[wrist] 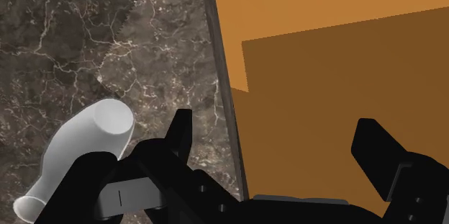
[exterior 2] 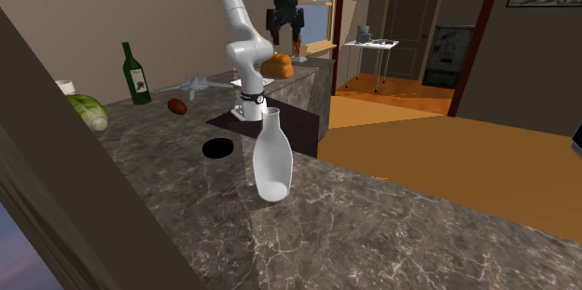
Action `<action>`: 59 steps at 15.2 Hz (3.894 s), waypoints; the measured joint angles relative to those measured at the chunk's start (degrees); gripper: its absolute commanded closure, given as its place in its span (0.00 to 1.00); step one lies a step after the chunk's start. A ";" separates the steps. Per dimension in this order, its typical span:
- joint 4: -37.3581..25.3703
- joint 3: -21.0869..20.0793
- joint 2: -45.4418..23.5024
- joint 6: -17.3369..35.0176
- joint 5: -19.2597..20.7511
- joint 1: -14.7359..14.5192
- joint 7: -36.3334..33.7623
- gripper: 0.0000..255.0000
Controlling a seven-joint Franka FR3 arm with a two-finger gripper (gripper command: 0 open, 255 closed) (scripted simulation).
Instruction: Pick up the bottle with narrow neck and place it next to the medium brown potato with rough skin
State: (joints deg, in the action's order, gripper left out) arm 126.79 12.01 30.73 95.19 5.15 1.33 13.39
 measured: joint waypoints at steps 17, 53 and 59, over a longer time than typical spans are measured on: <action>-23.62 11.49 -34.77 9.30 -6.21 3.56 15.86 0.00; -42.14 12.32 -56.30 10.13 -14.28 10.33 23.23 1.00; -46.15 12.53 -55.85 5.76 -14.01 10.66 23.09 1.00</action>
State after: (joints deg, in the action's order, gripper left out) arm 80.64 24.54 -25.12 100.95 -8.86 11.99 36.49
